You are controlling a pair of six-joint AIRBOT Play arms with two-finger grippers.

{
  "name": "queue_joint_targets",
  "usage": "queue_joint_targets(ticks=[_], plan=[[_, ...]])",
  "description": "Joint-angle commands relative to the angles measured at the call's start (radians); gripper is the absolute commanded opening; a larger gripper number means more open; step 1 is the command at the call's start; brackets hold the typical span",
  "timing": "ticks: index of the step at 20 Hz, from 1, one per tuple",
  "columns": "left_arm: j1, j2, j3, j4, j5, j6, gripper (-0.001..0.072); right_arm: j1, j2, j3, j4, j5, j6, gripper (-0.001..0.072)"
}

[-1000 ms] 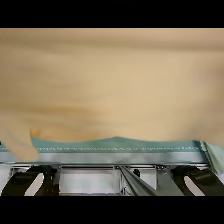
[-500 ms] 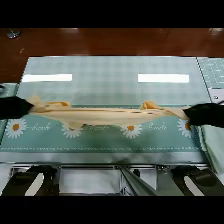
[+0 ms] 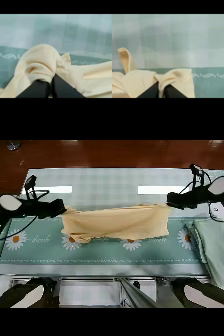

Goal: Fold the shirts.

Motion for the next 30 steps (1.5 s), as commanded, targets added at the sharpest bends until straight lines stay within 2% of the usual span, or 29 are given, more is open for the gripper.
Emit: queue_joint_targets(ticks=[1, 2, 4, 6, 8, 11, 14, 16, 18, 19, 20, 21, 26, 30], plan=[[0.014, -0.169, 0.125, -0.054, -0.059, 0.084, 0.0635, -0.07, -0.172, 0.135, 0.205, 0.055, -0.08, 0.0629], [0.038, -0.186, 0.175, -0.018, -0.137, 0.1, 0.07, -0.099, -0.176, 0.173, 0.214, 0.114, -0.119, 0.0624], [0.114, -0.185, 0.243, 0.093, -0.267, 0.115, 0.07, -0.183, -0.146, 0.208, 0.163, 0.23, -0.187, 0.0623], [0.215, -0.163, 0.224, 0.146, -0.342, 0.135, 0.07, -0.296, -0.099, 0.178, 0.029, 0.307, -0.209, 0.062], [0.298, -0.157, 0.135, 0.088, -0.372, 0.173, 0.07, -0.41, -0.05, 0.069, -0.022, 0.31, -0.204, 0.062], [0.349, -0.158, -0.064, -0.115, -0.319, 0.288, 0.07, -0.531, 0.026, -0.182, 0.143, 0.238, -0.263, 0.062], [0.349, -0.161, -0.186, -0.219, -0.243, 0.338, 0.0699, -0.537, 0.076, -0.339, 0.272, 0.198, -0.358, 0.062], [0.348, -0.165, -0.23, -0.324, -0.244, 0.416, 0.0699, -0.537, 0.08, -0.383, 0.32, 0.202, -0.374, 0.062], [0.335, -0.165, -0.251, -0.346, -0.246, 0.439, 0.0696, -0.537, 0.08, -0.41, 0.319, 0.202, -0.373, 0.062], [0.328, -0.165, -0.253, -0.346, -0.251, 0.475, 0.0594, -0.537, 0.08, -0.421, 0.32, 0.196, -0.372, 0.062], [0.323, -0.165, -0.253, -0.348, -0.264, 0.517, 0.0186, -0.537, 0.08, -0.431, 0.319, 0.191, -0.368, 0.062], [0.323, -0.165, -0.253, -0.364, -0.275, 0.526, 0.0021, -0.537, 0.078, -0.435, 0.316, 0.19, -0.364, 0.062], [0.323, -0.164, -0.253, -0.394, -0.299, 0.557, 0.0021, -0.455, 0.051, -0.434, 0.288, 0.192, -0.301, 0.062], [0.323, -0.164, -0.253, -0.394, -0.311, 0.556, 0.0022, -0.321, -0.04, -0.409, 0.291, 0.097, -0.223, 0.062]])
